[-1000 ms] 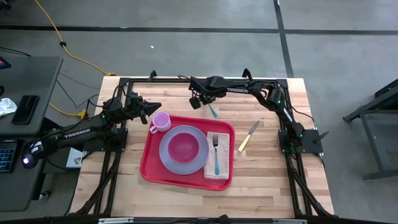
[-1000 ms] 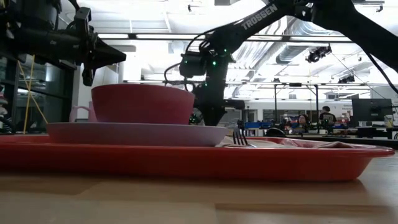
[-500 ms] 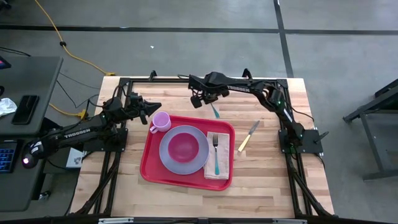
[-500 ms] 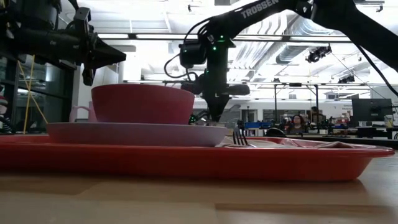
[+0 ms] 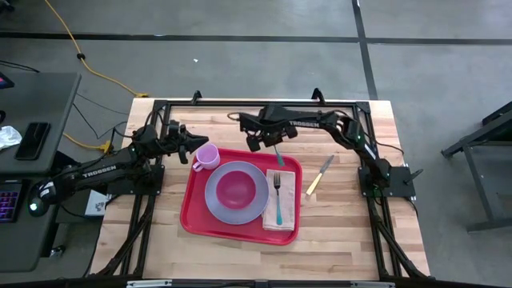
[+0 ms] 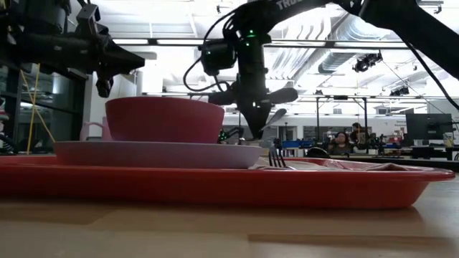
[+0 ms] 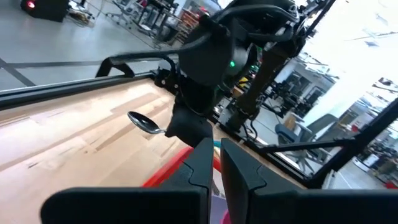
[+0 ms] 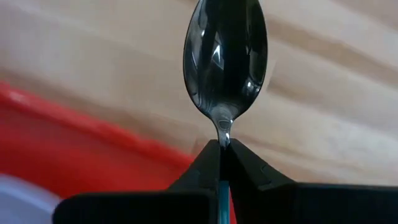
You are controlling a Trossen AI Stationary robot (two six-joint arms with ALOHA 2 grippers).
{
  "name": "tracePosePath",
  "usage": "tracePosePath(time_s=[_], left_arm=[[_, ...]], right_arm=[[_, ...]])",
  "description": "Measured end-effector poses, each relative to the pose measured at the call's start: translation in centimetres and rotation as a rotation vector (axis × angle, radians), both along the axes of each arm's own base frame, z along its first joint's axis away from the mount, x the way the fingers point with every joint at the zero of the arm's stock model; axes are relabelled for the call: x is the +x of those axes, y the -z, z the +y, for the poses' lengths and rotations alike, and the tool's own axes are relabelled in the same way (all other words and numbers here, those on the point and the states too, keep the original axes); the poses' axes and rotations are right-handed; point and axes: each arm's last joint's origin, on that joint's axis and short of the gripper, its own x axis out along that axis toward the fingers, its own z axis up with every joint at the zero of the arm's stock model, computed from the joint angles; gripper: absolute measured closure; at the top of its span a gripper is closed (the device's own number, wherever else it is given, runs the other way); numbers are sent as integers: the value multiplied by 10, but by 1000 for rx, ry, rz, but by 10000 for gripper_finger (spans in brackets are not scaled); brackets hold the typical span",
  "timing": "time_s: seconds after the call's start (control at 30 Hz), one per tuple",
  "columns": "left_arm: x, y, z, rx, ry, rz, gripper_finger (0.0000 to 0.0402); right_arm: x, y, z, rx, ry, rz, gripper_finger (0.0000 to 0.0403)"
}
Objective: Set up tray
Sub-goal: Put the blue spoon on top of the gray napkin to the left of the blue fork
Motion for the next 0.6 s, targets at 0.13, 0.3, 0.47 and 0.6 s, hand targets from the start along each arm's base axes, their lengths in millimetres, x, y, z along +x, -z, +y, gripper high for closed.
tracePosePath(time_s=[0.13,0.3,0.47,0.6], left_arm=[[0,0,-1,0,29,0,339],[0,0,-2,2,81,0,339],[1,0,-4,3,126,1,339],[1,0,-5,3,174,2,339]], right_arm=[[2,0,20,5,25,17,398],[4,-1,48,5,64,45,400],[5,-2,77,3,106,50,399],[5,-7,100,-2,149,29,400]])
